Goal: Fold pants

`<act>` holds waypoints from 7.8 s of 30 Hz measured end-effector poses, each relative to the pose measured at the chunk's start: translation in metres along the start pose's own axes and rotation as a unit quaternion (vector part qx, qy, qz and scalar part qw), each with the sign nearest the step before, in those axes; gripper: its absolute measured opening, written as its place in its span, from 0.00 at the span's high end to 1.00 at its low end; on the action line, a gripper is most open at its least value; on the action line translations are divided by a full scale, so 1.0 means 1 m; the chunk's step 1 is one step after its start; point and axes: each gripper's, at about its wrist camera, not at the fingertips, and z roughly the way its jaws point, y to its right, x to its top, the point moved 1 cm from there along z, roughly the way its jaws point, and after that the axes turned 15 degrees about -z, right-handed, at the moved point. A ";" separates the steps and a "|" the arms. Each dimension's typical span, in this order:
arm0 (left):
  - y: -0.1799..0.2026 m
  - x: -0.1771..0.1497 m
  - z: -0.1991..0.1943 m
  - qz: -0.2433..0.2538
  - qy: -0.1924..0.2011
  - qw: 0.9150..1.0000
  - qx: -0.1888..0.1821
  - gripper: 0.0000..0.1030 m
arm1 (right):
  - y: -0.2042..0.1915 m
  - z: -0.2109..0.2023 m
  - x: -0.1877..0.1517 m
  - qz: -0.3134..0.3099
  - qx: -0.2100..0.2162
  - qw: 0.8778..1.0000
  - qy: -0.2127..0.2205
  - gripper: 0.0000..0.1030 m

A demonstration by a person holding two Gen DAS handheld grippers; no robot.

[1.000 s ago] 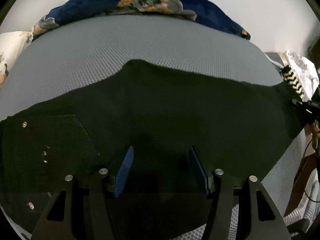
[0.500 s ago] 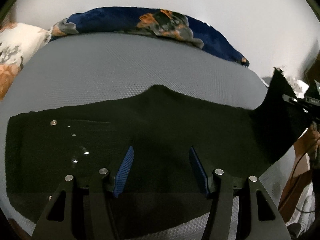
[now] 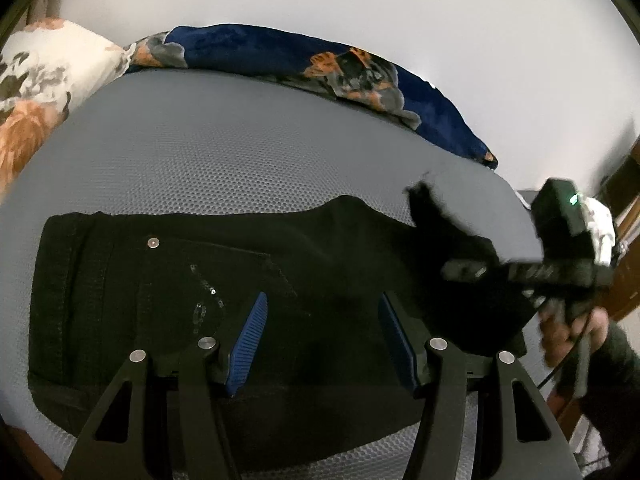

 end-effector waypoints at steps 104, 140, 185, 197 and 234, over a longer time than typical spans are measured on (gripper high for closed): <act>0.100 0.013 0.097 0.101 -0.089 0.991 0.015 0.62 | 0.063 -0.055 -0.007 0.001 -0.286 0.957 0.048 0.58; 0.041 -0.026 0.016 0.059 -0.070 0.995 0.029 0.53 | 0.003 -0.031 -0.078 0.002 -0.244 0.970 -0.001 0.55; -0.241 0.044 -0.001 -0.199 -0.187 0.945 -0.179 0.44 | -0.106 0.047 0.038 0.009 -0.165 0.986 -0.025 0.38; -0.214 0.057 0.025 -0.150 -0.217 0.935 -0.237 0.45 | -0.117 0.055 0.049 0.004 -0.175 0.984 -0.022 0.38; 0.051 0.073 0.002 -0.103 -0.152 0.968 -0.170 0.76 | 0.002 -0.095 -0.048 0.112 -0.178 0.969 0.132 0.38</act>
